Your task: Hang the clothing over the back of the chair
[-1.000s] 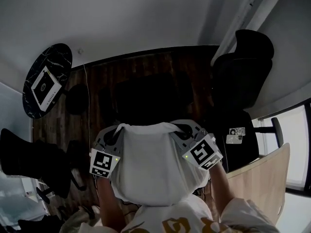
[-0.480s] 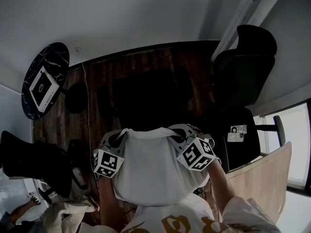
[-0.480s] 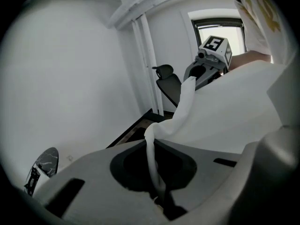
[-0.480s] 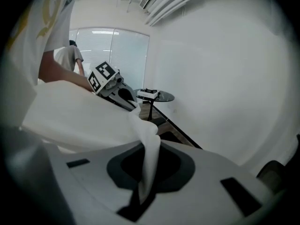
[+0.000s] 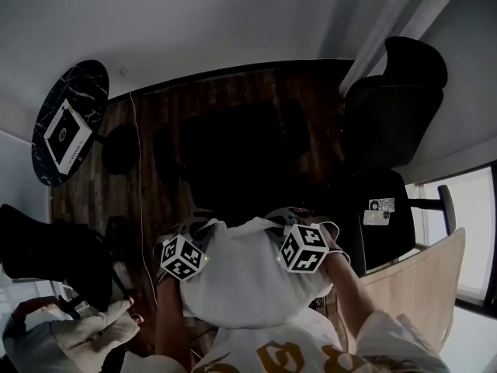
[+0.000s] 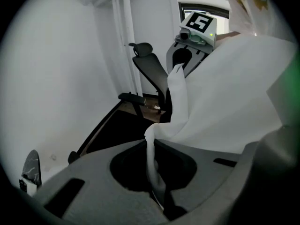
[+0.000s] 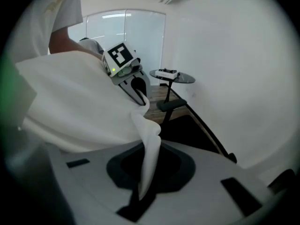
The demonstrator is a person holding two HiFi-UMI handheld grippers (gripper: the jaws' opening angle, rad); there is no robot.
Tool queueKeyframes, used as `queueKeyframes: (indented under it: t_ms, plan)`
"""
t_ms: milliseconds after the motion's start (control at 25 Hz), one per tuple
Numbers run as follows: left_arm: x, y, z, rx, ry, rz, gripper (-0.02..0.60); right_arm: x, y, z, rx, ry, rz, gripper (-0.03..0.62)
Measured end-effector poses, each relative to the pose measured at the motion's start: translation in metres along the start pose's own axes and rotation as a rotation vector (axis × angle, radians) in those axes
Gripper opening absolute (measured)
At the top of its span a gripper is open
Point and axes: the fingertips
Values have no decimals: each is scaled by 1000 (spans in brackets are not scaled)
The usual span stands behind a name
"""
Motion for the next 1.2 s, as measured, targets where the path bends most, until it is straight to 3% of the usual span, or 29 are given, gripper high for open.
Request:
queueKeyframes:
  t_ms: [160, 400, 560, 640, 920, 1040, 1080, 1200]
  plan:
    - [11, 14, 15, -9, -83, 82, 25, 11, -21, 4, -60, -52, -68, 31]
    - [21, 34, 20, 55, -163, 192, 25, 17, -45, 11, -82, -120, -188, 39]
    - [30, 48, 27, -11, -188, 270, 31, 17, -46, 15, -75, -128, -199, 73]
    - [30, 45, 30, -39, -191, 266, 84, 19, -45, 16, -73, -136, -196, 118]
    - [25, 23, 29, -96, -140, 136, 206, 20, -33, 13, -61, -118, -117, 210]
    - [-1, -6, 18, -55, -80, -58, 218, 16, -18, 5, -44, -86, -28, 186]
    - [-13, -17, 10, -45, -44, -134, 182, 14, -11, 2, -37, -73, 8, 183]
    - [-49, -45, -11, -74, 68, -294, 181, 2, 18, -10, 24, -21, 132, 179]
Point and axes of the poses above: the fingertips, and each gripper's own axes: x forward along the fingers, y to its right, z out of its underside, and after that the axes turned 11 degrees about z, right-handed
